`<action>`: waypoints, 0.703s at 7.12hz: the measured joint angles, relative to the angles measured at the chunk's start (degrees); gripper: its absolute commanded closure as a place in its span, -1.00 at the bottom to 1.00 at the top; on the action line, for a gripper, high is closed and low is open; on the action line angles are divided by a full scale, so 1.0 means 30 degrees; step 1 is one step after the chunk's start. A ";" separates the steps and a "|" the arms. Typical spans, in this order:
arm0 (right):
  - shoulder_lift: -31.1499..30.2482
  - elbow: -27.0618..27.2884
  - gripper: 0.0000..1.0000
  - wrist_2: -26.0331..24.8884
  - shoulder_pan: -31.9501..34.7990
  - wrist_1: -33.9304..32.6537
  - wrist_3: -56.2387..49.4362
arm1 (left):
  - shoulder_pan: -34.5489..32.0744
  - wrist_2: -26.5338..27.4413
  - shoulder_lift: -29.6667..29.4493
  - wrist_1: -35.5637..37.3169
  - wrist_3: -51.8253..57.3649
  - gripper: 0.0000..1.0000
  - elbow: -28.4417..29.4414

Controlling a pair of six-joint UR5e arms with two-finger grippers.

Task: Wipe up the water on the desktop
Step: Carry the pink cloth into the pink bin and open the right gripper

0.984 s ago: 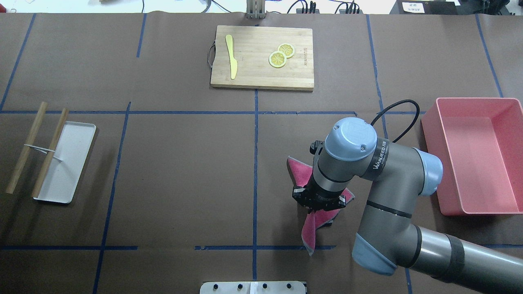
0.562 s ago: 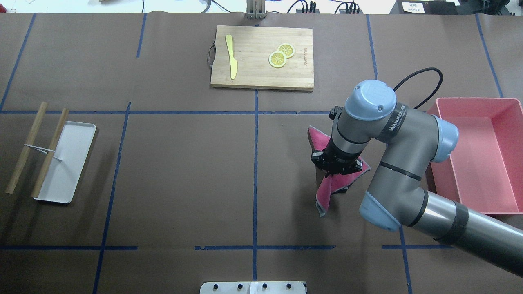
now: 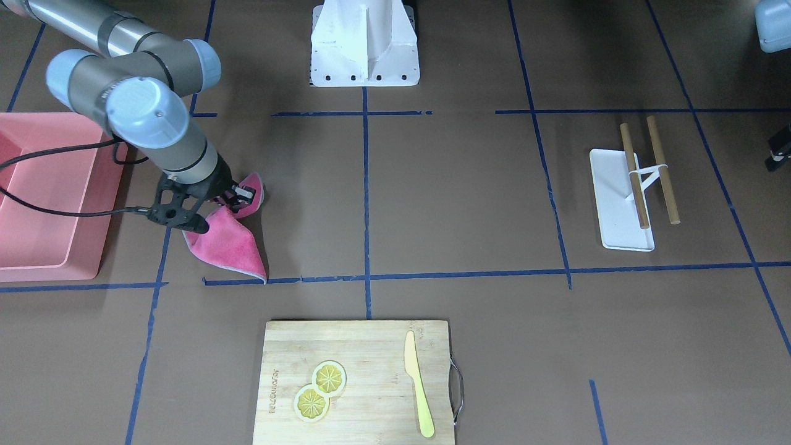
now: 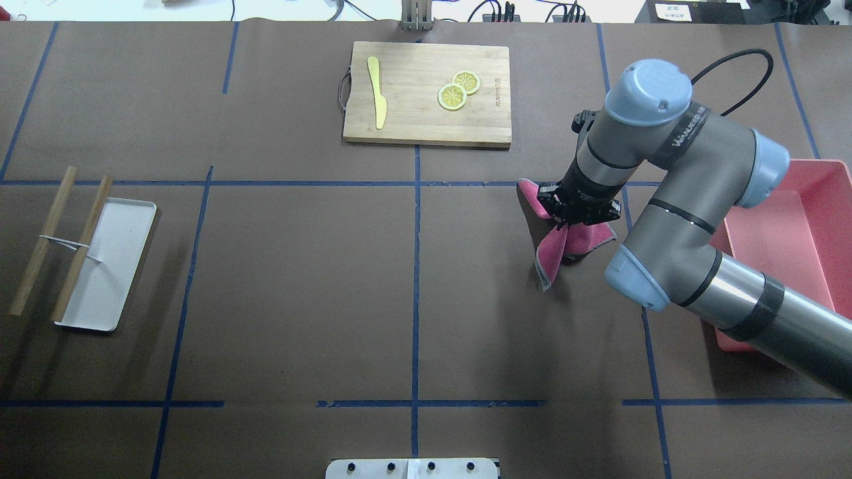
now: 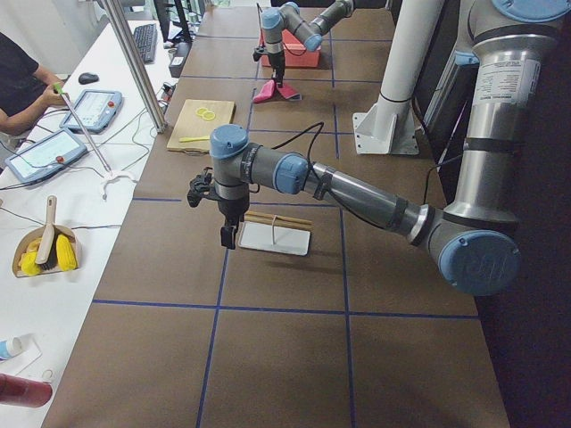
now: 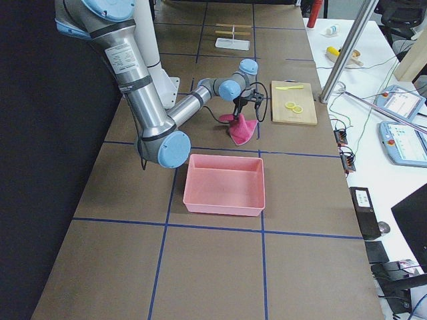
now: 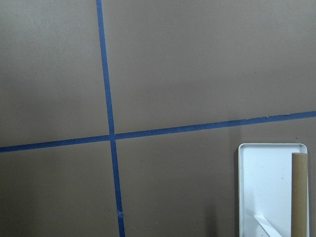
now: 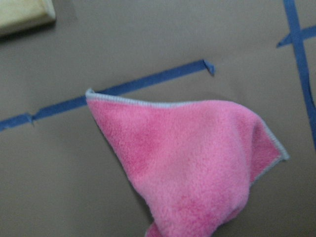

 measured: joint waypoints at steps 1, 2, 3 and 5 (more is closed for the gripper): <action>0.0070 0.0537 1.00 0.0075 0.0903 -0.0453 -0.0586 | 0.0000 -0.0076 0.0018 -0.0001 0.0000 -1.00 0.0000; 0.0038 0.1463 1.00 0.0090 0.1703 -0.1903 -0.1853 | -0.0025 -0.0107 0.0016 0.0028 0.0032 -1.00 0.0005; -0.0002 0.2894 1.00 0.0078 0.2588 -0.4444 -0.4156 | -0.0188 -0.0119 -0.0001 0.0130 0.0074 -1.00 0.0026; -0.0696 0.5770 1.00 0.0109 0.4800 -0.8891 -0.9540 | -0.1079 -0.0474 0.0024 0.0733 0.1131 -1.00 0.0659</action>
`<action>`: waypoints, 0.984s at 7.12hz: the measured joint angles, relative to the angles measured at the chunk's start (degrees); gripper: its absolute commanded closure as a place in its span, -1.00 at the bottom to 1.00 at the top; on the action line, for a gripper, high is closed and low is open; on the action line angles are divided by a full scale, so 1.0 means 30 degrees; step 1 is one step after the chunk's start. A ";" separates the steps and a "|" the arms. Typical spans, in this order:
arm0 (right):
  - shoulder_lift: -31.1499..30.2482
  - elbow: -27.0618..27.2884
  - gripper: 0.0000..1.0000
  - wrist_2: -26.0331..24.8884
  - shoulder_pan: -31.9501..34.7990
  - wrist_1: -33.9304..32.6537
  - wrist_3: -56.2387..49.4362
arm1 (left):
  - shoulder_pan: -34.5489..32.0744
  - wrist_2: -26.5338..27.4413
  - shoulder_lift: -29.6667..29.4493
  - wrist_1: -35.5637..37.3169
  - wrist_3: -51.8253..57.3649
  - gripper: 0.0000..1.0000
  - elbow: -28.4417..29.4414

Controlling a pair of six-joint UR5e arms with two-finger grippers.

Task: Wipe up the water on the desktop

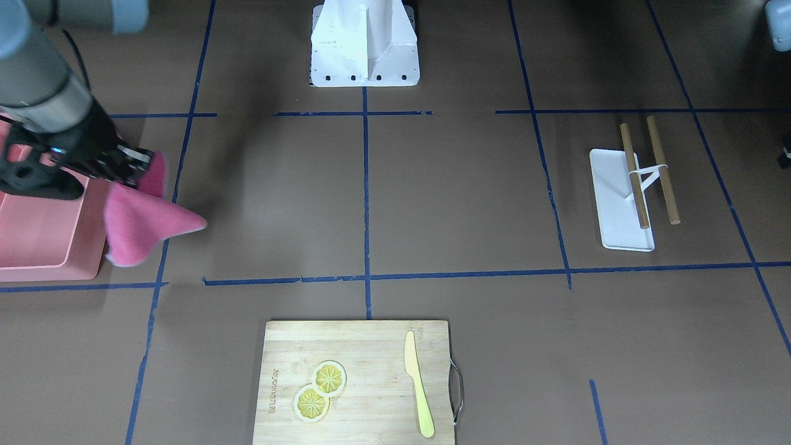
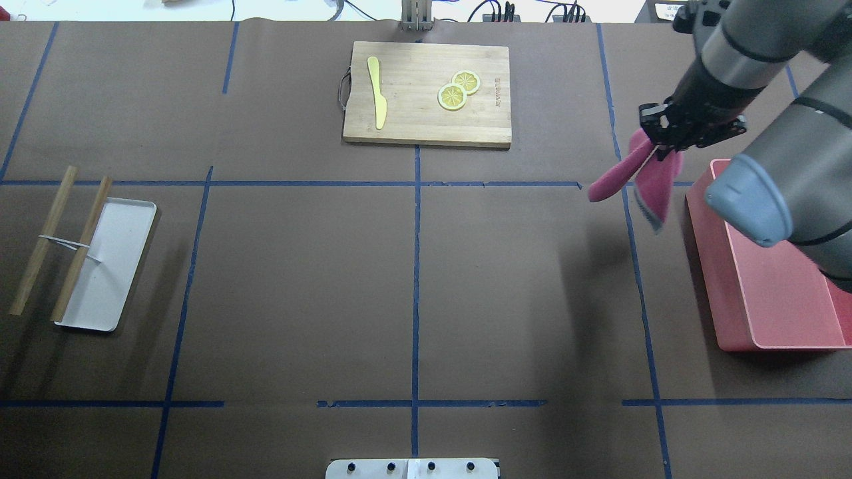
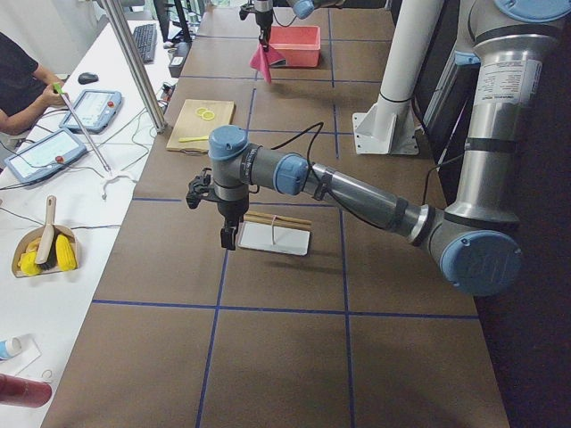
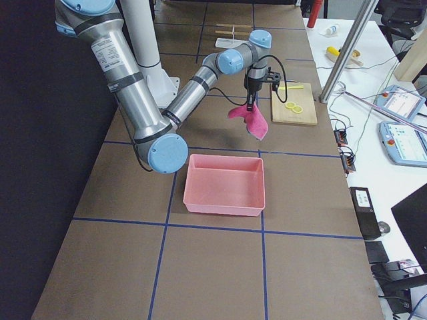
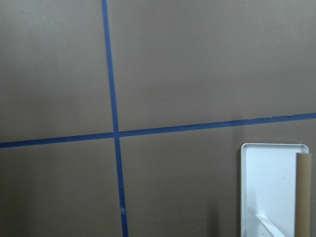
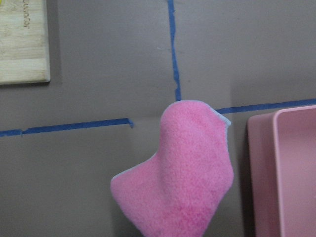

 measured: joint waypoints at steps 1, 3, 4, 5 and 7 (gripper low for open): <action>-0.0702 0.0762 1.00 0.0331 0.1127 -0.0783 -0.2117 | -0.0864 -0.0597 -0.0003 0.0303 0.1803 -1.00 0.1223; -0.2889 0.1168 1.00 0.2095 0.3647 -0.1050 -0.6277 | -0.2539 -0.1795 -0.0063 0.0360 0.5868 -1.00 0.4258; -0.4319 0.1147 0.99 0.2631 0.4496 -0.1039 -0.8320 | -0.2816 -0.1971 -0.0010 0.0000 0.6618 -1.00 0.5143; -0.5534 0.1079 0.88 0.2770 0.4864 -0.1023 -0.9813 | -0.2920 -0.2037 0.0093 -0.0815 0.6904 -1.00 0.5948; -0.6497 0.0805 -1.00 0.2796 0.5022 -0.1000 -1.0910 | -0.2956 -0.2058 0.0077 -0.1817 0.6999 -1.00 0.7017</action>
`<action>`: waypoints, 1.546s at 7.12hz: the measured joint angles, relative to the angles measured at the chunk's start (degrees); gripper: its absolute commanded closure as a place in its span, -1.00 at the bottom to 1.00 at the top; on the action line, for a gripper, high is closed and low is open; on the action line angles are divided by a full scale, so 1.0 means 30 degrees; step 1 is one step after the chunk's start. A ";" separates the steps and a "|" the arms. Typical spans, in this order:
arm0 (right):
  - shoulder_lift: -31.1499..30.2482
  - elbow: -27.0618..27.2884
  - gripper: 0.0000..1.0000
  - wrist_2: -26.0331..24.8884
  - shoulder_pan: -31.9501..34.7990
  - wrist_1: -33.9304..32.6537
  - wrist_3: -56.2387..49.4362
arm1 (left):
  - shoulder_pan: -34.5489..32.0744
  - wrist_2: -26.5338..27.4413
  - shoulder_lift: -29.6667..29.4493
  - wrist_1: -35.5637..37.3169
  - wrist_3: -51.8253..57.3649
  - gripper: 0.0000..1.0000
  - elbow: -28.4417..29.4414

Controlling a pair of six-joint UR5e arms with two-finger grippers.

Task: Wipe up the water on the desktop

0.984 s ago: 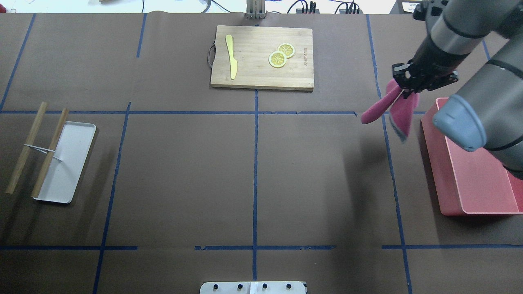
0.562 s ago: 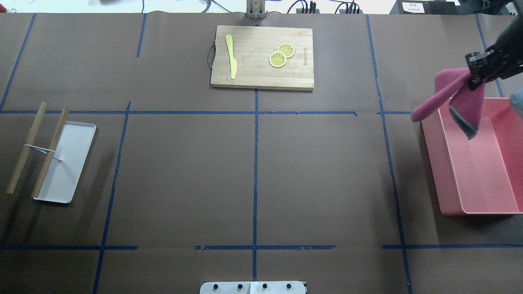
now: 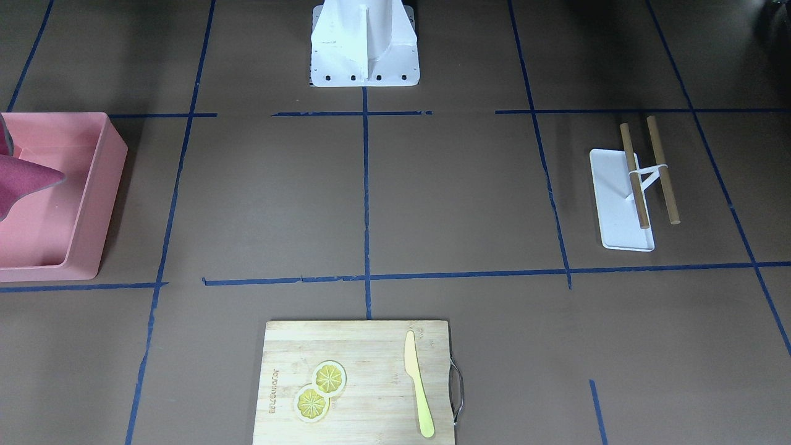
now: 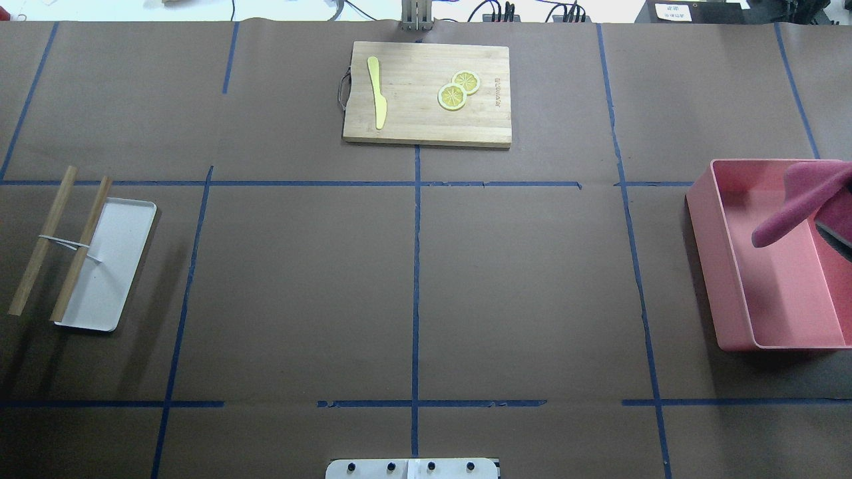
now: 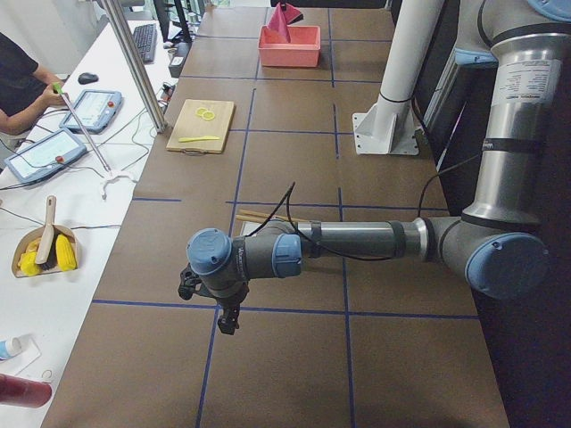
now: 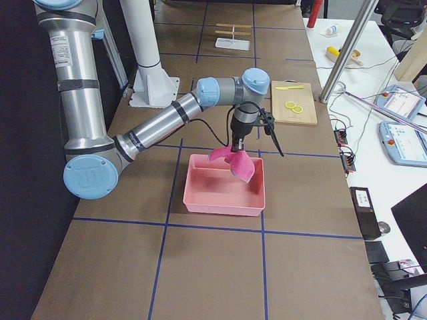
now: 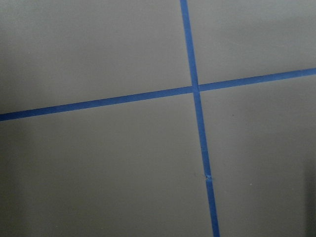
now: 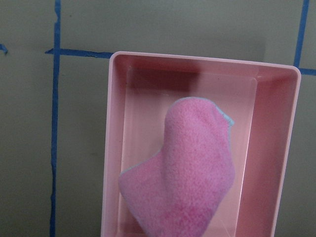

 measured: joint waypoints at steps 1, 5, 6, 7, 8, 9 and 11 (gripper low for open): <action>-0.0160 -0.0141 -1.00 0.0001 0.0019 0.0003 -0.0043 | -0.0007 0.0003 -0.0009 -0.0117 -0.0003 -1.00 0.0153; -0.0614 -0.0339 -1.00 0.0326 0.0911 0.0011 -0.0344 | -0.0009 -0.0001 -0.0095 -0.0143 -0.0130 -1.00 0.0242; -0.0828 -0.0511 -1.00 0.0802 0.1587 0.0024 -0.1272 | -0.0009 -0.0008 -0.0086 -0.0115 -0.0196 -1.00 0.0271; -0.1015 -0.0907 -1.00 0.1211 0.2468 0.0181 -0.2619 | -0.0009 -0.0001 -0.0080 -0.0046 -0.0326 -1.00 0.0284; -0.1280 -0.1777 -1.00 0.1549 0.3308 0.1138 -0.3815 | -0.0009 0.0010 -0.0090 0.0025 -0.0825 -1.00 0.0238; -0.1684 -0.3322 -1.00 0.1942 0.4153 0.3315 -0.4755 | -0.0009 0.0024 -0.0089 0.0012 -0.1530 -1.00 0.0199; -0.1983 -0.5988 -1.00 0.2432 0.5384 0.6318 -0.5375 | -0.0009 0.0033 0.0051 -0.0094 -0.1913 -1.00 0.0235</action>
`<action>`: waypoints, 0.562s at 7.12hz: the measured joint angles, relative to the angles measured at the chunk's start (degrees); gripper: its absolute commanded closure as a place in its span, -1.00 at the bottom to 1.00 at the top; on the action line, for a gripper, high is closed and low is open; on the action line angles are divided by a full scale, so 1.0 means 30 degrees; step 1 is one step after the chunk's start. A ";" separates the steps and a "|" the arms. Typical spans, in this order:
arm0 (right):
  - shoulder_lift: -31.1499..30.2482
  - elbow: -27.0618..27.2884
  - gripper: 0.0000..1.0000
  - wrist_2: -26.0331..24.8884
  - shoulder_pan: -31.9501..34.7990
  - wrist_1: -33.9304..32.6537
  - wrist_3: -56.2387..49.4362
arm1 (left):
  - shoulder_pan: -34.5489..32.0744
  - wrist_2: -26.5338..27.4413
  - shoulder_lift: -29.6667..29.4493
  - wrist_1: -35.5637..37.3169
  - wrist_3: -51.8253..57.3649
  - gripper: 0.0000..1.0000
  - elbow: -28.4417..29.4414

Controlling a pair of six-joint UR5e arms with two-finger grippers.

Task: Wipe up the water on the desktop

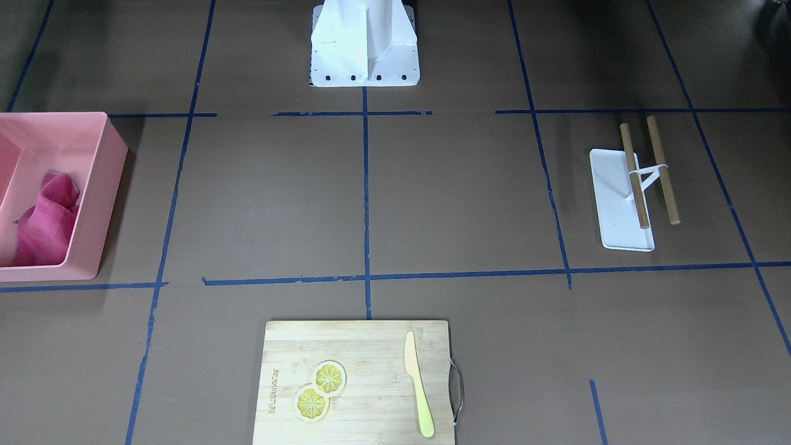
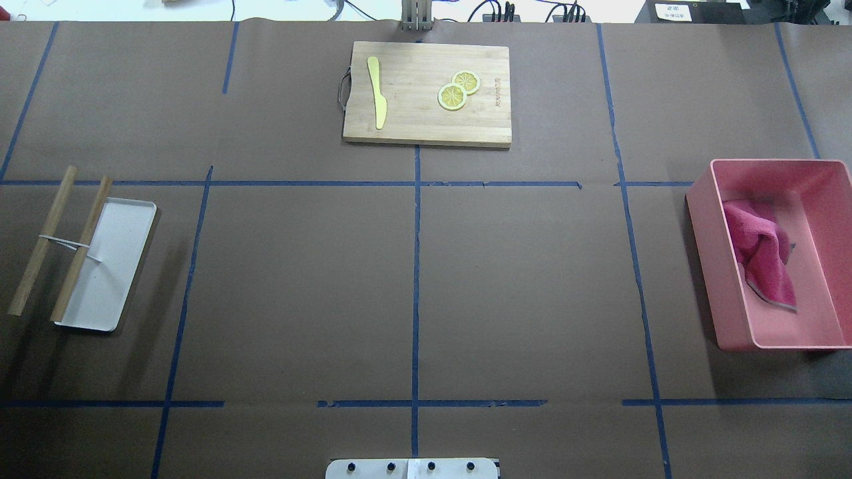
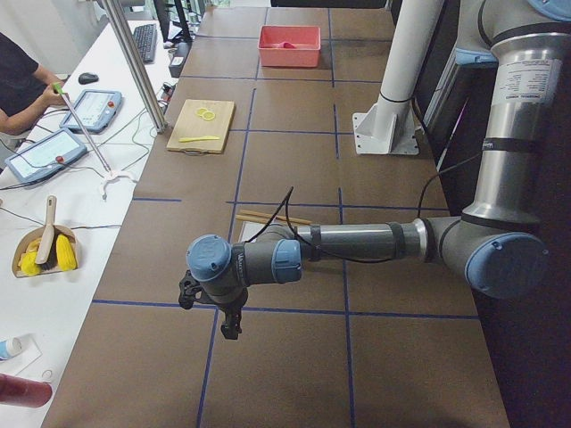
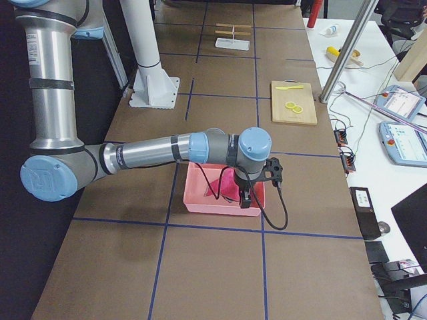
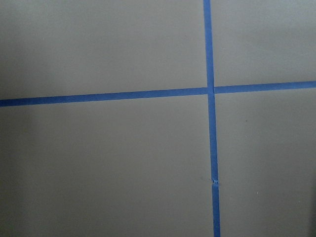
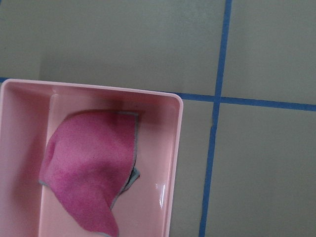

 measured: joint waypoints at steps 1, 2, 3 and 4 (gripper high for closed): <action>-0.0128 -0.0502 -1.00 -0.0172 0.0190 0.0413 -0.0054 | 0.0005 0.0001 0.0057 -0.0015 -0.0029 -1.00 0.0024; -0.0261 -0.0693 -1.00 -0.0413 0.0257 0.0567 -0.0049 | 0.0018 0.0001 0.0080 -0.0022 -0.0055 -1.00 0.0041; -0.0379 -0.0921 -1.00 -0.0532 0.0274 0.0620 -0.0032 | 0.0026 0.0001 0.0089 -0.0031 -0.0076 -1.00 0.0044; -0.0515 -0.1267 -1.00 -0.0599 0.0293 0.0629 -0.0023 | 0.0026 0.0001 0.0094 -0.0044 -0.0065 -1.00 0.0039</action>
